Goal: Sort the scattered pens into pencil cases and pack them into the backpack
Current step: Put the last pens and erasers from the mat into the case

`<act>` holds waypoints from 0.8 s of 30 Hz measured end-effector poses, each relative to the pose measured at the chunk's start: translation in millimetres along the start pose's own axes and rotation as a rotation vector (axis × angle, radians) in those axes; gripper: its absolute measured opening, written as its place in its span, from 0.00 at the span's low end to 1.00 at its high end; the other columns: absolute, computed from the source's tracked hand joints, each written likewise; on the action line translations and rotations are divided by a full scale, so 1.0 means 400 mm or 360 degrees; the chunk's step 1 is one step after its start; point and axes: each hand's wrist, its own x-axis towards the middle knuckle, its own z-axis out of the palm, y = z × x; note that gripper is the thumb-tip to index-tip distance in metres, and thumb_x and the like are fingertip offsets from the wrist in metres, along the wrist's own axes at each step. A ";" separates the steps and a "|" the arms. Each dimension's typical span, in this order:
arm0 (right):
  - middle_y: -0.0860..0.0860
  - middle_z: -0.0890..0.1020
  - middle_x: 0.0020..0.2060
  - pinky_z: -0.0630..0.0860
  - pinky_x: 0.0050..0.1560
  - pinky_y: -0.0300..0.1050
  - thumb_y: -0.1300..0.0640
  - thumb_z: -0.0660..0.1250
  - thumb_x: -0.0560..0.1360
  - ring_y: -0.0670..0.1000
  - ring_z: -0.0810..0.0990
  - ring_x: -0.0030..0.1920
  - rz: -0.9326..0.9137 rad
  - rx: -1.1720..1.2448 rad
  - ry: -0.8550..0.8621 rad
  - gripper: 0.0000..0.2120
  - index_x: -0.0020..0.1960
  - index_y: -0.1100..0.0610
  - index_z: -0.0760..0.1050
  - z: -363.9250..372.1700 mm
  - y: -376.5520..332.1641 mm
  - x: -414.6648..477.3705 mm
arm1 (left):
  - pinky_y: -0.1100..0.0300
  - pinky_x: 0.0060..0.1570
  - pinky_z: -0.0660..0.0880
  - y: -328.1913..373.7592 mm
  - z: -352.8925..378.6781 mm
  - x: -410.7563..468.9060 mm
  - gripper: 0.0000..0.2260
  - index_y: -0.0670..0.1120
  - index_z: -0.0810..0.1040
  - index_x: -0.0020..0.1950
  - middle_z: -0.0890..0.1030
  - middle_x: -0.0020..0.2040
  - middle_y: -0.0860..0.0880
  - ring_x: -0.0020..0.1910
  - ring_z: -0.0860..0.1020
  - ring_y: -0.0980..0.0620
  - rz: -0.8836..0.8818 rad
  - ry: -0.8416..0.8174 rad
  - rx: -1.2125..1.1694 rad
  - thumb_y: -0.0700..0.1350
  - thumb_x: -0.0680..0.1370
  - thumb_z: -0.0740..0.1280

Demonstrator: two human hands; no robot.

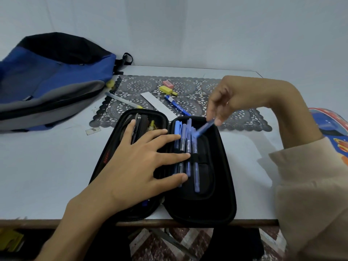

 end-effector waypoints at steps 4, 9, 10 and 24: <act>0.47 0.85 0.36 0.73 0.46 0.41 0.61 0.79 0.64 0.48 0.82 0.41 0.0084 -0.0224 -0.0050 0.10 0.42 0.49 0.86 0.015 -0.008 0.012 | 0.32 0.72 0.48 -0.001 0.006 -0.002 0.23 0.69 0.75 0.63 0.70 0.72 0.61 0.74 0.63 0.58 0.0030 0.0063 -0.0043 0.71 0.75 0.50; 0.49 0.84 0.42 0.76 0.47 0.47 0.63 0.78 0.65 0.47 0.81 0.44 -0.0047 -0.0281 -0.0162 0.10 0.42 0.50 0.85 0.055 -0.041 0.047 | 0.31 0.71 0.50 -0.003 0.009 0.000 0.21 0.68 0.77 0.61 0.72 0.70 0.61 0.72 0.66 0.58 0.0049 0.0097 -0.0063 0.70 0.76 0.51; 0.49 0.83 0.44 0.76 0.49 0.48 0.63 0.78 0.65 0.47 0.80 0.46 -0.0084 -0.0295 -0.0160 0.11 0.42 0.50 0.85 0.060 -0.048 0.051 | 0.30 0.71 0.51 -0.003 0.010 -0.001 0.21 0.68 0.77 0.60 0.72 0.70 0.61 0.72 0.66 0.58 0.0047 0.0102 -0.0063 0.70 0.76 0.51; 0.46 0.80 0.47 0.71 0.58 0.43 0.64 0.79 0.64 0.42 0.76 0.53 -0.0070 -0.0159 -0.0159 0.11 0.39 0.48 0.85 0.055 -0.023 0.057 | 0.32 0.71 0.50 -0.002 0.011 -0.003 0.20 0.70 0.76 0.61 0.70 0.70 0.64 0.72 0.64 0.60 0.0022 0.0114 -0.0090 0.70 0.76 0.51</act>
